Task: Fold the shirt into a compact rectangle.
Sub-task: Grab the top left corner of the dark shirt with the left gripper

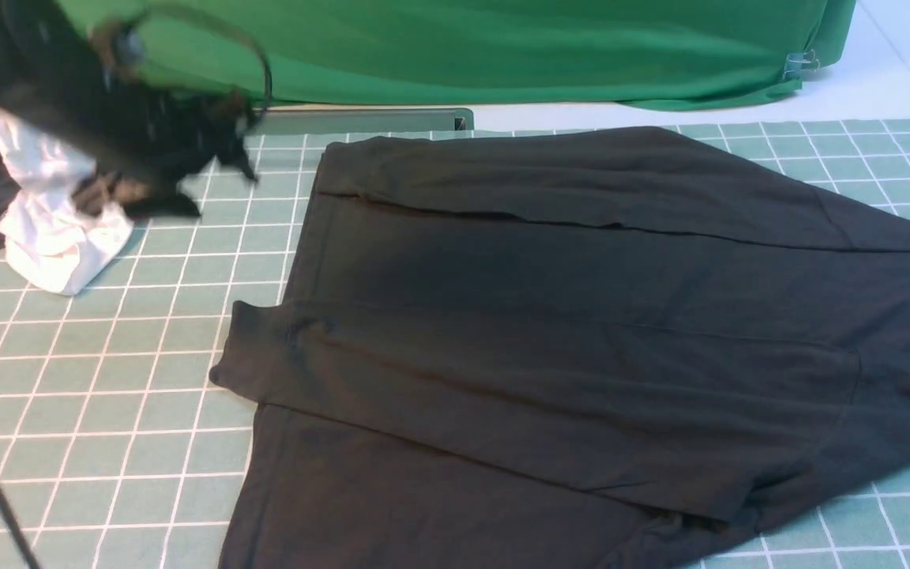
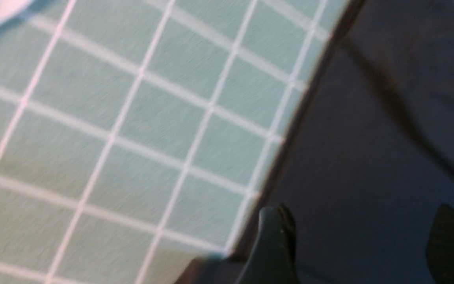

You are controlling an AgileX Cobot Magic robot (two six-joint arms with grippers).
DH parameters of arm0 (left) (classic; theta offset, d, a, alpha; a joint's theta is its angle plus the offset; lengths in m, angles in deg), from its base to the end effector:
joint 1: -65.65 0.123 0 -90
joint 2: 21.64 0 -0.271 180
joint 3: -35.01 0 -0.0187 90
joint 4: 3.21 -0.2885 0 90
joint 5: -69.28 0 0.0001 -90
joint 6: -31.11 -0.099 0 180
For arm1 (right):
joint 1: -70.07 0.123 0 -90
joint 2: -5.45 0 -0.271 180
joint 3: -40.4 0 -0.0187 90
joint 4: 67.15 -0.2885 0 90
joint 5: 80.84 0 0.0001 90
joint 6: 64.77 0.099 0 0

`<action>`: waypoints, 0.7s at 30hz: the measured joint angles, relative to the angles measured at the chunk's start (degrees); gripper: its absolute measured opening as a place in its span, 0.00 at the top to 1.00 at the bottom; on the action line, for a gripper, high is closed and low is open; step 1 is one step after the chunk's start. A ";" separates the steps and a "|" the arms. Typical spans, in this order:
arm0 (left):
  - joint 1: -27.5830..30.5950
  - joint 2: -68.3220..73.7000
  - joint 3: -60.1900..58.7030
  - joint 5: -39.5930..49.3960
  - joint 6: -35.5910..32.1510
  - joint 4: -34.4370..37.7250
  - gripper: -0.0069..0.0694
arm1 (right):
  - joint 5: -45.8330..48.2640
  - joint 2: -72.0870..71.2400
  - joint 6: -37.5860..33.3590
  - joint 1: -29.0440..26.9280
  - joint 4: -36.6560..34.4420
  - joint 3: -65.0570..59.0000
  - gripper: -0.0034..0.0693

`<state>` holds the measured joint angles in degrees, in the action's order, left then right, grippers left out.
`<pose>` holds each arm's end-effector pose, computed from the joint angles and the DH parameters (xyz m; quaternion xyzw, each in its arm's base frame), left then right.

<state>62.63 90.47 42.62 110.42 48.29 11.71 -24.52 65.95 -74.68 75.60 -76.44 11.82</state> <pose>0.4408 -0.0401 0.2403 -0.1844 0.9317 -0.1601 0.2690 0.2086 0.0336 0.3017 -0.1052 0.9461 0.0663 0.2992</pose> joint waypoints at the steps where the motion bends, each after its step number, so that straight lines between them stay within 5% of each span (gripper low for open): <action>1: -0.41 2.93 4.38 2.70 -0.12 1.10 0.27 | -0.12 0.00 0.07 0.00 0.00 0.00 0.82; 13: -2.84 31.67 38.99 15.42 -0.27 5.14 0.42 | -0.32 0.00 1.83 0.00 0.00 0.00 0.81; 21: -3.84 38.72 44.54 15.06 -0.02 8.20 0.44 | -0.32 0.00 2.60 0.00 0.00 0.00 0.81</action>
<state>58.78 129.19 87.15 125.48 48.27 19.91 -24.85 65.95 -72.08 75.60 -76.44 11.82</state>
